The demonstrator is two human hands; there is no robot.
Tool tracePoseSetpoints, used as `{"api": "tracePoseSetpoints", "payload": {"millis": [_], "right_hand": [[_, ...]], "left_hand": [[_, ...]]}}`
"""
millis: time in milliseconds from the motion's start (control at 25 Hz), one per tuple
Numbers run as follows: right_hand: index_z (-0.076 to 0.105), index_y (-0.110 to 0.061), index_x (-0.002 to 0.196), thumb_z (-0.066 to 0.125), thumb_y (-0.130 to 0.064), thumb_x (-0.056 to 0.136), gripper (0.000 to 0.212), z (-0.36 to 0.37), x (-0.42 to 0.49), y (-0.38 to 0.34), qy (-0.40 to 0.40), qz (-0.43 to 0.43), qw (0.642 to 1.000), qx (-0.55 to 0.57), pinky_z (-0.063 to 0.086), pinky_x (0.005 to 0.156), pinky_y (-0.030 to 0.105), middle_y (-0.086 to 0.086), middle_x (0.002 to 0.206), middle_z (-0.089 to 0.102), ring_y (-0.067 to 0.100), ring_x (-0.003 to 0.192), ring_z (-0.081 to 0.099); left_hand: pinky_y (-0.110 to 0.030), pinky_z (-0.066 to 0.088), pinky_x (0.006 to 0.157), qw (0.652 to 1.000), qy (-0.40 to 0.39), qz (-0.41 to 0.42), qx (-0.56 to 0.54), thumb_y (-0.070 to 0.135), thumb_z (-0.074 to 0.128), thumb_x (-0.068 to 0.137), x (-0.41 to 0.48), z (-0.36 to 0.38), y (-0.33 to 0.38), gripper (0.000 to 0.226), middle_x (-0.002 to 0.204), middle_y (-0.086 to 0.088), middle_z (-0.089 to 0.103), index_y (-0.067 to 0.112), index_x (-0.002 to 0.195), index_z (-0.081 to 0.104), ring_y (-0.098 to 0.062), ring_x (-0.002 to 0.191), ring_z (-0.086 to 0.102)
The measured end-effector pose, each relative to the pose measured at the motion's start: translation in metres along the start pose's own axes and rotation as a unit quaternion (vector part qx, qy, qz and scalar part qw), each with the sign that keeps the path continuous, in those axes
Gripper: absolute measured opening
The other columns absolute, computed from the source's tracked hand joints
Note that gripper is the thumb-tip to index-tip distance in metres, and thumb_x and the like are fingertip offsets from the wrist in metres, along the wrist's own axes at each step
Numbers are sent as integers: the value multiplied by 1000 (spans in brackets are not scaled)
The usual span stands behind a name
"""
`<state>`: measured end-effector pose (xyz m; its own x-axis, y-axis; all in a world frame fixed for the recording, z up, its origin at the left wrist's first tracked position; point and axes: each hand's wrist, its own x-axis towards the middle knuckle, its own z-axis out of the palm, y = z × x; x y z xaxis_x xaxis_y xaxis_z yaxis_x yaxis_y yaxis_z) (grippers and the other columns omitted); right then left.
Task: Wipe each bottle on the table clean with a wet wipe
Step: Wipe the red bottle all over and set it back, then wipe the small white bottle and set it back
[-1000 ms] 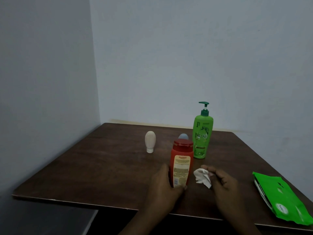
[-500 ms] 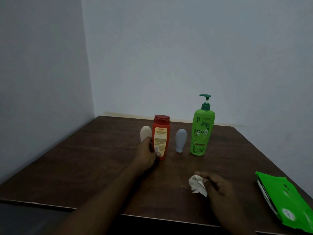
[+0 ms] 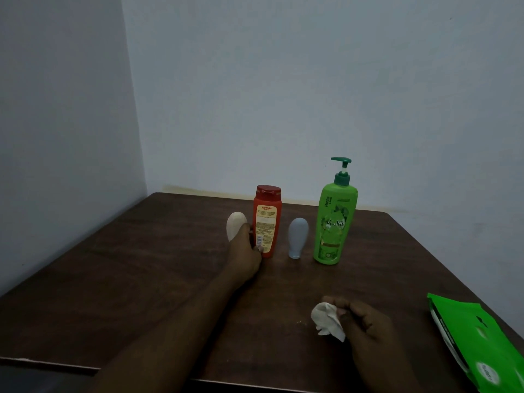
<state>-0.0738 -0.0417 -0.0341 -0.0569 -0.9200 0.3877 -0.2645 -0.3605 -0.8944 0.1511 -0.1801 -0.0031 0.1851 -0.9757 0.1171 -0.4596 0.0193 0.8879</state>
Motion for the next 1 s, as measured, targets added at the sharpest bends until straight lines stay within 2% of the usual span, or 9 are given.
{"api": "tracePoseSetpoints", "payload": {"millis": [80, 160, 240, 320, 600, 680, 840, 920, 1000], "right_hand": [[78, -17, 92, 57, 8, 93, 33, 0, 0, 0, -2, -3, 1000, -2, 55, 71, 16, -7, 86, 78, 10, 78, 74], [78, -19, 93, 57, 7, 92, 33, -3, 0, 1, 2, -5, 1000, -8, 57, 75, 21, -6, 89, 78, 12, 83, 74], [77, -18, 92, 57, 8, 92, 33, -7, 3, -3, 5, -2, 1000, -3, 54, 75, 15, -10, 91, 78, 6, 85, 73], [77, -17, 92, 57, 8, 92, 33, -9, 5, -3, 3, 0, 1000, -4, 54, 75, 13, -11, 92, 77, 6, 86, 73], [79, -20, 96, 56, 5, 94, 33, -8, 5, 7, 0, 20, 1000, -5, 59, 82, 37, -2, 93, 78, 18, 87, 74], [79, -19, 96, 56, 3, 95, 32, -8, 6, 7, -8, 29, 1000, 3, 59, 81, 40, 1, 93, 78, 20, 87, 75], [78, -15, 93, 55, 8, 94, 32, -7, 4, -1, -4, 16, 999, 29, 58, 69, 23, 4, 91, 78, 20, 81, 75], [78, -15, 92, 55, 8, 93, 33, -7, 3, -2, -4, 14, 999, 34, 56, 67, 18, 1, 91, 78, 18, 81, 75], [78, -15, 93, 55, 7, 94, 32, -7, 3, -4, -10, 17, 999, 38, 56, 67, 17, 0, 92, 78, 16, 83, 74]], "left_hand": [[-56, 38, 119, 1000, 2, 4, 5, 3, 58, 99, 4, 4, 0, 52, 154, -5, 50, 20, 146, 44, -29, 147, 43], [-55, 38, 119, 1000, 5, 8, 9, 3, 59, 99, 6, 9, 3, 51, 153, -5, 51, 20, 144, 44, -29, 147, 44], [-54, 39, 119, 1000, 5, 14, 13, 4, 60, 99, 7, 13, 9, 50, 152, -4, 53, 21, 143, 45, -28, 146, 45], [-55, 40, 118, 1000, 3, 18, 18, 5, 60, 99, 9, 16, 10, 50, 152, -4, 53, 22, 143, 45, -28, 145, 46], [-52, 41, 117, 999, 8, 25, 28, 4, 60, 99, 10, 18, 7, 46, 151, -5, 54, 19, 141, 47, -27, 144, 47], [-53, 41, 117, 999, 12, 21, 31, 4, 59, 99, 10, 18, 6, 48, 151, -5, 54, 20, 143, 46, -27, 144, 47], [-53, 40, 118, 999, 11, 22, 26, 2, 57, 99, 5, 14, 5, 56, 154, -6, 51, 20, 150, 40, -27, 146, 45], [-52, 42, 117, 999, 19, 15, 34, 3, 58, 99, -4, 11, 4, 60, 153, -7, 52, 20, 153, 39, -27, 145, 47], [-48, 50, 111, 996, 59, 8, 62, 5, 61, 98, -14, 4, 0, 49, 144, -8, 59, 20, 143, 50, -25, 135, 56]]}}
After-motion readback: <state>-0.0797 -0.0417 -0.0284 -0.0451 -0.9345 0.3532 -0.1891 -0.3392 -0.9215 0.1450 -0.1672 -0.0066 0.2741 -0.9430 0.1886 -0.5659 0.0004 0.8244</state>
